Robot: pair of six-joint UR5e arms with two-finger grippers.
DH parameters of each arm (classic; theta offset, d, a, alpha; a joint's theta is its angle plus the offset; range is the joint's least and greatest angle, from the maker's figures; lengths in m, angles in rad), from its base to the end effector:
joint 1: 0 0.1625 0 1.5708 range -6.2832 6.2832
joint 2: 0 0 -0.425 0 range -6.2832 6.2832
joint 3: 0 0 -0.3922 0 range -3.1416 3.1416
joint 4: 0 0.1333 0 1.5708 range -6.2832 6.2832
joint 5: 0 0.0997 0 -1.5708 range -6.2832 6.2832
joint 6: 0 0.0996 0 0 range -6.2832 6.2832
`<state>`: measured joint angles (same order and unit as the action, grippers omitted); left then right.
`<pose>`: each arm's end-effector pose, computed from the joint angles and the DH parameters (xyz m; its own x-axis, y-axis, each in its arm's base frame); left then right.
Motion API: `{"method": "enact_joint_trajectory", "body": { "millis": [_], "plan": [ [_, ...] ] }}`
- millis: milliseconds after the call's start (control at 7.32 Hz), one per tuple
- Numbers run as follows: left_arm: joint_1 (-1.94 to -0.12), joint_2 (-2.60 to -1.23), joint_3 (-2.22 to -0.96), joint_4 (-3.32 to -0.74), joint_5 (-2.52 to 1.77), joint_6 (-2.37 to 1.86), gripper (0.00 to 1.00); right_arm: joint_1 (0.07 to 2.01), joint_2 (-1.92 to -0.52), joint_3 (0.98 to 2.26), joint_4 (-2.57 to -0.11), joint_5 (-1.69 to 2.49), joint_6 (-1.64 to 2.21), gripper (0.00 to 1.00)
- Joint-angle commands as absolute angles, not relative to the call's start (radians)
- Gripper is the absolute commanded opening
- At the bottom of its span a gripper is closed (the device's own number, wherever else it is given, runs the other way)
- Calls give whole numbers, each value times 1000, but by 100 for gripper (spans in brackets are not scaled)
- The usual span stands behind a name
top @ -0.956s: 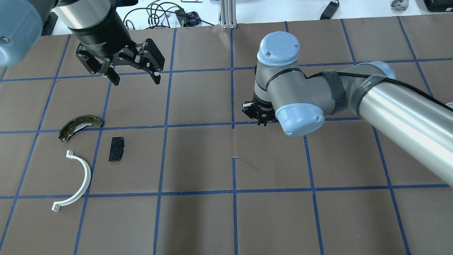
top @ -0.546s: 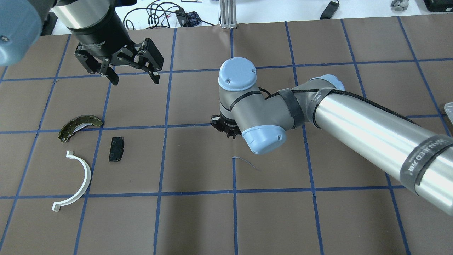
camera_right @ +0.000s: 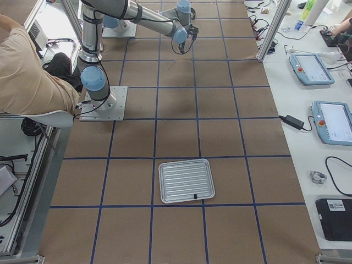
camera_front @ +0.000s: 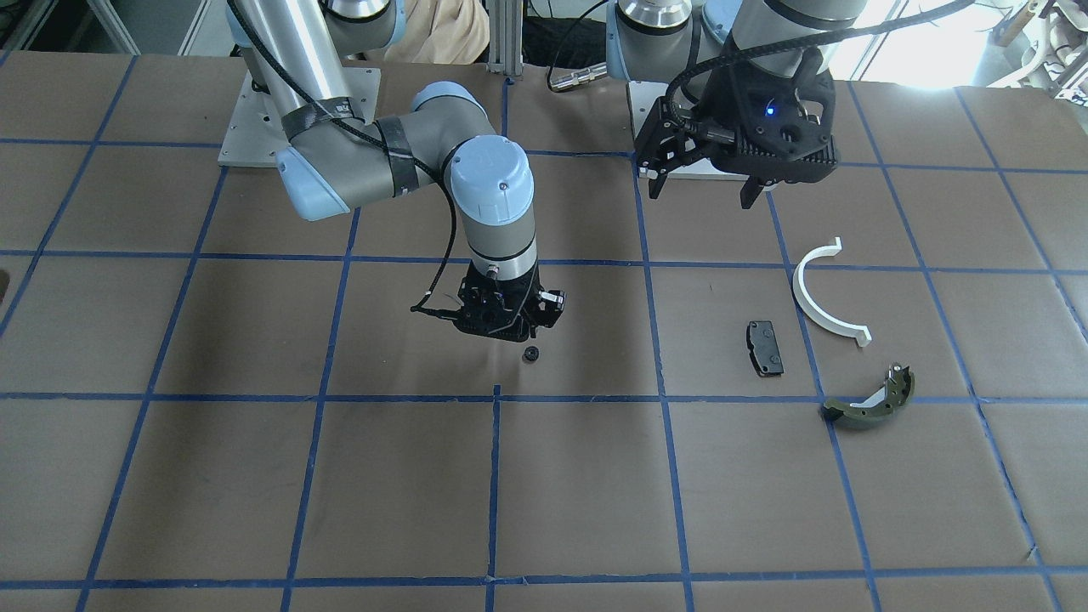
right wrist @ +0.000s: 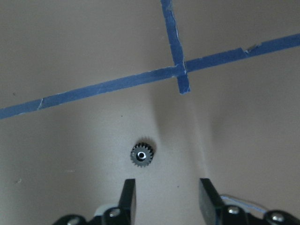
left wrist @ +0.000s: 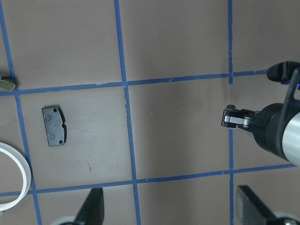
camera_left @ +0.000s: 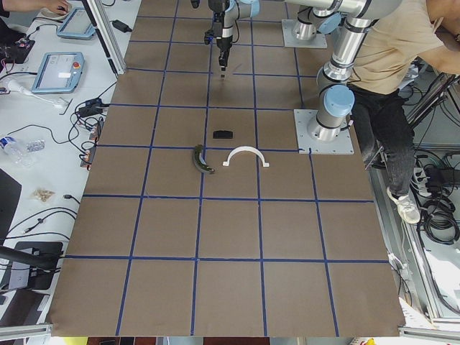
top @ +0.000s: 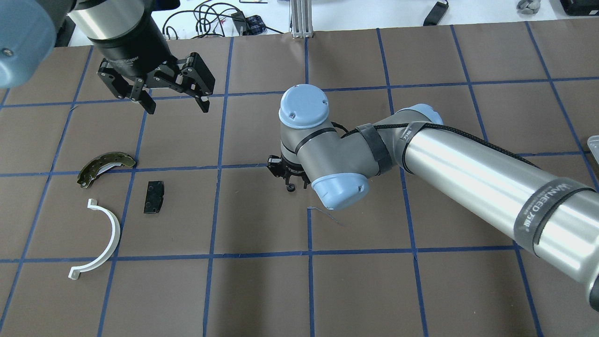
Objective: Place bearing gear from tray to pile
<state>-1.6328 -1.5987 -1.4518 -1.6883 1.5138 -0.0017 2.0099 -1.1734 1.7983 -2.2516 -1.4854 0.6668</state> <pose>-0.1697 -0.4899 0.5210 -0.9967 0.0587 0.0569 0.0602 0.9978 0.0265 0.3782 -0.4716 0.2314 -0.9696 0.2227 -0.1015 0.2230 0.9748 0.0088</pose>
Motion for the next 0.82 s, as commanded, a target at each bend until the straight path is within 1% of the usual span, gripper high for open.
{"method": "enact_joint_trajectory", "body": {
  "millis": [0,273,410,683],
  "plan": [
    [-1631,-1612,-1451,-1684,1509,38,100,1956,-1204,1807,-2237,-1502,558,100],
    [-1638,-1681,-1486,-1614,1502,22,100,1776,-1326,1812,-2024,-1563,246,100],
    [-1643,-1724,-1562,-1451,1456,17,100,1655,-1372,1812,-1929,-1565,78,100],
    [-1734,-1810,-1691,-1224,1459,-62,100,1438,-1396,1813,-1881,-1610,-288,100]
  ]
}}
